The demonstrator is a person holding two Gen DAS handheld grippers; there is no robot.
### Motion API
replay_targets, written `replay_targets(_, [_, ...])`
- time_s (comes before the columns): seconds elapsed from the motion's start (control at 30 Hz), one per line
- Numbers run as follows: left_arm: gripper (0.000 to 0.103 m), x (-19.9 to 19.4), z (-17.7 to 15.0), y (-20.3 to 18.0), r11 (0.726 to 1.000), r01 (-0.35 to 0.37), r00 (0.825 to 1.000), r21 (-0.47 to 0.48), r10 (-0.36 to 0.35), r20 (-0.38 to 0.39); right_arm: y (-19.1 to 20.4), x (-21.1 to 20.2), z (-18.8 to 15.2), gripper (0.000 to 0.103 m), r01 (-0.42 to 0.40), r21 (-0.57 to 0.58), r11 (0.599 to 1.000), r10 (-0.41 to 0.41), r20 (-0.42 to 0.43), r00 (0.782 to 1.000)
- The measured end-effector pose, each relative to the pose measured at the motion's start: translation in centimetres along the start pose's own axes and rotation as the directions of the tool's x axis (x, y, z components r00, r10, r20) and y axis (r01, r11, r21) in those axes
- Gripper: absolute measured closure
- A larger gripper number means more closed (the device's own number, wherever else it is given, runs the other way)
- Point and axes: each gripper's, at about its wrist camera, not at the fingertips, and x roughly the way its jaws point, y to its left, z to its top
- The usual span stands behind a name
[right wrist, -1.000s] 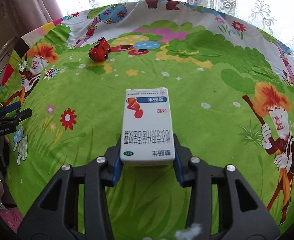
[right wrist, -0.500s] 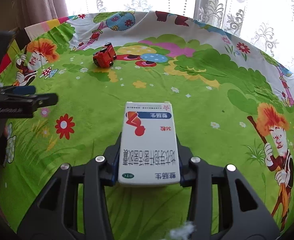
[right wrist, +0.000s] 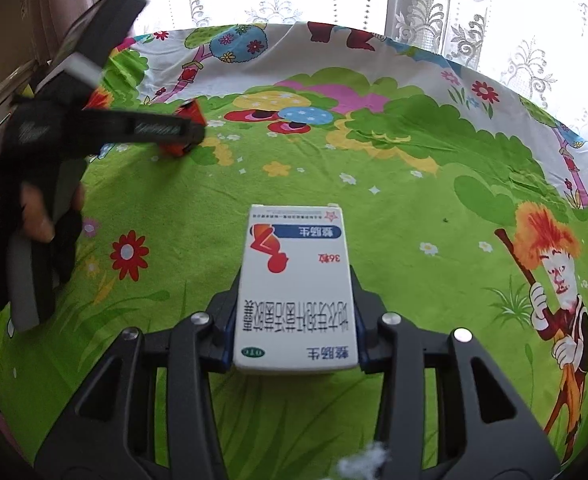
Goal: Organize rigid objects
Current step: 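Grasp the red-and-blue toy car with the left gripper while the right gripper holds the box, then carry the toy car and red-print box over the storage box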
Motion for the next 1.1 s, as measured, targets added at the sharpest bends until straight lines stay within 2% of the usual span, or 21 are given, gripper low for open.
replay_targets(0.2, [0.057,-6.1,-6.3,6.2,0.996,0.018,0.999,-0.089,-0.016,0.028,0.0,0.0,0.0,0.056,0.000,0.000,1.000,0.000,0.000,1.000])
replay_targets(0.33, [0.057,-7.2,-8.5,7.3,0.996,-0.017,1.000,-0.084,0.018,0.012,-0.1,0.0,0.0,0.056,0.002,-0.001,1.000,-0.002,0.000,1.000])
replay_targets(0.57, [0.057,-8.2,-9.7,7.4,0.993,-0.031,1.000,-0.115,0.031,0.003,0.4,-0.1,0.0,0.058,0.025,-0.016,1.000,-0.025,0.001,1.000])
replay_targets(0.73, [0.057,-9.9,-10.7,8.4,0.988,-0.050,0.999,-0.149,0.050,-0.005,1.0,-0.5,-0.2,0.058,0.009,0.005,1.000,-0.009,-0.023,1.000])
replay_targets(0.97, [0.057,-12.5,-12.0,7.9,0.993,-0.054,0.999,-0.109,0.053,-0.004,5.2,-2.9,-1.8,0.059,-0.056,0.006,0.998,0.057,-0.066,0.996])
replay_targets(1.1, [0.057,-13.4,-13.2,7.2,0.996,-0.030,1.000,-0.086,0.029,-0.011,7.9,-4.6,-2.8,0.059,-0.089,-0.029,0.996,0.087,-0.074,0.993])
